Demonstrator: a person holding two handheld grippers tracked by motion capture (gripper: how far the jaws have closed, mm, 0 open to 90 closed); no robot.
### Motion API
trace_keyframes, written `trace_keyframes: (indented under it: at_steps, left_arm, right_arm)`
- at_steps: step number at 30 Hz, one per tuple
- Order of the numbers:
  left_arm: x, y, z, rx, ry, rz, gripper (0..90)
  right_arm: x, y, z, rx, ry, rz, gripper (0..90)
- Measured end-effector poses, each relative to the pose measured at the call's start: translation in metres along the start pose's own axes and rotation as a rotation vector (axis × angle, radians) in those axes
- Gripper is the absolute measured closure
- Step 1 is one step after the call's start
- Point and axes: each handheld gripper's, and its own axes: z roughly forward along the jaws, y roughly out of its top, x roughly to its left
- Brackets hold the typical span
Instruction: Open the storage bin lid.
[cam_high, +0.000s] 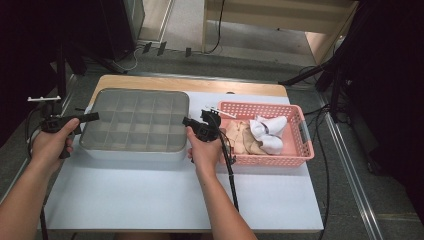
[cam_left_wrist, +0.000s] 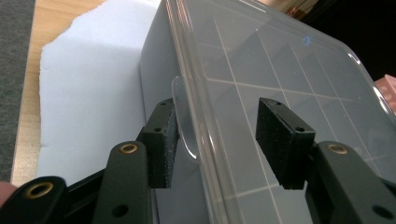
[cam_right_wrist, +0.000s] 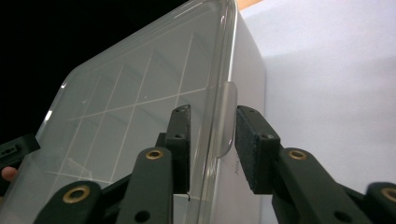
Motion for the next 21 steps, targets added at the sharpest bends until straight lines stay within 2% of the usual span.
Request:
trace_keyframes:
  at_steps: [3,5,8,12,16,18,21]
  left_arm:
    - [-0.0002,0.0003,-0.0013,0.006,0.0,-0.006,52.6]
    - [-0.0006,0.001,-0.0021,0.005,0.006,0.004,53.0]
    - [0.0001,0.0013,-0.0031,-0.007,0.0,-0.021,55.3]
    - [-0.0003,0.0013,-0.0048,-0.007,0.001,-0.016,56.7]
    - [-0.0017,0.0021,-0.0084,-0.03,0.0,0.0,57.5]
    - [-0.0017,0.0022,-0.0081,-0.031,0.001,-0.006,58.0]
    - [-0.001,0.0017,-0.007,-0.023,-0.003,-0.02,58.1]
  right_arm:
    - [-0.0028,0.0007,0.0026,0.016,0.026,0.026,66.5]
    - [-0.0055,0.0024,0.0035,0.034,0.044,0.077,66.1]
    - [-0.0061,0.0049,0.0036,0.042,0.042,0.111,68.3]
    - [-0.005,0.0054,0.002,0.041,0.032,0.108,70.1]
    - [-0.0031,0.0045,0.0021,0.02,0.032,0.065,68.3]
    - [-0.0024,0.0046,0.0026,0.018,0.031,0.061,67.3]
    - [-0.006,0.0065,0.0062,0.012,0.042,0.09,68.4]
